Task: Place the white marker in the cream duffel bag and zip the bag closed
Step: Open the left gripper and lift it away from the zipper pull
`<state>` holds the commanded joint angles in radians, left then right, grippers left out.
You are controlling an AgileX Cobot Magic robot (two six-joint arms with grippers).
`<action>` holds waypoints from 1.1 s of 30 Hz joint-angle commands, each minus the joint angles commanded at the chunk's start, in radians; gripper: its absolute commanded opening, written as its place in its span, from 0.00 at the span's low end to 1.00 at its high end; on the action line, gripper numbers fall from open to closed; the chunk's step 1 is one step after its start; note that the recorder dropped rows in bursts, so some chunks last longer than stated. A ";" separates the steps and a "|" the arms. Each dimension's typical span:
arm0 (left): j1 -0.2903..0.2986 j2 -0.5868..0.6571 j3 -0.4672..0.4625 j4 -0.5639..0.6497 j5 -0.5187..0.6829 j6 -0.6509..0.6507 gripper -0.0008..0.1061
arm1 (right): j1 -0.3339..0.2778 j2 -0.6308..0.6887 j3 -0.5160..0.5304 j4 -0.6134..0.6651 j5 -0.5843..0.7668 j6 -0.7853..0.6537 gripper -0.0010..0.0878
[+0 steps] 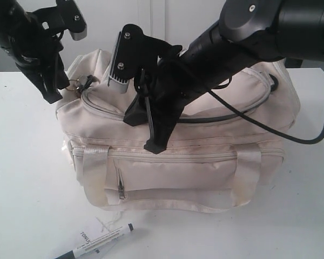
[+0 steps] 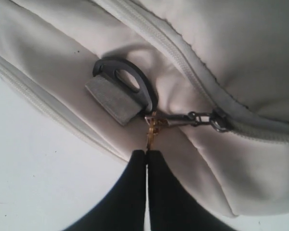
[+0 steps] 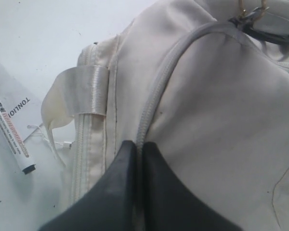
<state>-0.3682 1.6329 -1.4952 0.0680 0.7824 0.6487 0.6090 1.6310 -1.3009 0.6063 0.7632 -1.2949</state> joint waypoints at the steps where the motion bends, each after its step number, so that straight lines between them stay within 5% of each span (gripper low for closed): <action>1: 0.000 0.000 0.000 0.000 0.003 0.000 0.01 | 0.000 0.000 0.000 0.000 -0.002 0.000 0.01; 6: 0.000 0.000 0.000 -0.004 0.013 0.002 0.04 | 0.000 0.002 0.000 0.000 -0.002 0.000 0.01; 14: -0.003 -0.014 -0.002 -0.003 0.017 0.002 0.39 | 0.000 0.002 0.000 0.000 -0.002 0.000 0.01; 20: -0.003 -0.073 -0.004 -0.003 0.045 0.002 0.41 | 0.000 0.002 0.000 0.002 -0.009 0.000 0.02; 27: -0.003 -0.143 -0.005 -0.048 0.062 0.003 0.41 | 0.000 0.002 0.000 0.004 -0.024 0.002 0.38; 33: -0.003 -0.157 -0.005 -0.104 0.097 0.052 0.41 | 0.000 0.000 0.000 0.004 -0.024 0.097 0.42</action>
<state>-0.3708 1.4763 -1.5004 -0.0362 0.8796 0.7009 0.6090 1.6309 -1.3009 0.6105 0.7397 -1.1980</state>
